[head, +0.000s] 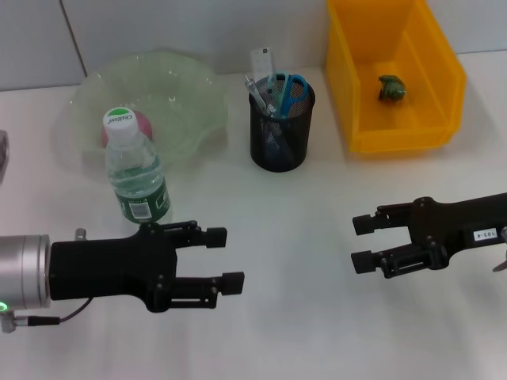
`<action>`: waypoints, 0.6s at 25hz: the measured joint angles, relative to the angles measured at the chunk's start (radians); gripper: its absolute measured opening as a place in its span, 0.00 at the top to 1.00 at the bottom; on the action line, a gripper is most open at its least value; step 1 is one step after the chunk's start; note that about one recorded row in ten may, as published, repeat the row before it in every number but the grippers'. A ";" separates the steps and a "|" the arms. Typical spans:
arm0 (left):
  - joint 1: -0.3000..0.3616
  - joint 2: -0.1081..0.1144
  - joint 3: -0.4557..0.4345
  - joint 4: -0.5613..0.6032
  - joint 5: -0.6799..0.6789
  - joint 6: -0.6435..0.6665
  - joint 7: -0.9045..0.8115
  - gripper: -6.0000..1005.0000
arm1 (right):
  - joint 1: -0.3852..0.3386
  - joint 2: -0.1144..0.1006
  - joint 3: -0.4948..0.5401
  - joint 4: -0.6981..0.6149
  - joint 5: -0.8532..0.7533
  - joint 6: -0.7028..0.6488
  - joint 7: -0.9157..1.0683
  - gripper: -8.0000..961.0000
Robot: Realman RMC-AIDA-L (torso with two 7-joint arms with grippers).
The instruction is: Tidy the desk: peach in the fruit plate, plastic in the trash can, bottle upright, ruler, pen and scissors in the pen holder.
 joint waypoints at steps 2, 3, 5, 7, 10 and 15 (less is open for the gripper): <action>0.000 -0.004 -0.001 0.001 0.011 0.001 0.000 0.21 | -0.002 0.006 0.001 0.000 0.002 0.000 0.000 0.14; 0.000 -0.004 -0.001 0.001 0.011 0.001 0.000 0.21 | -0.002 0.006 0.001 0.000 0.002 0.000 0.000 0.14; 0.001 -0.005 -0.001 0.002 0.011 0.005 0.000 0.21 | -0.003 0.008 0.001 -0.001 0.002 -0.001 -0.002 0.14; 0.001 -0.005 -0.001 0.002 0.011 0.007 0.001 0.21 | -0.003 0.009 0.001 -0.001 0.003 -0.002 -0.005 0.14; 0.001 -0.004 -0.001 0.002 0.011 0.008 0.002 0.21 | -0.003 0.011 0.001 -0.001 0.005 -0.003 -0.006 0.14; 0.001 -0.002 -0.001 0.002 0.011 0.011 0.009 0.21 | -0.003 0.014 0.002 -0.003 0.005 -0.003 -0.008 0.14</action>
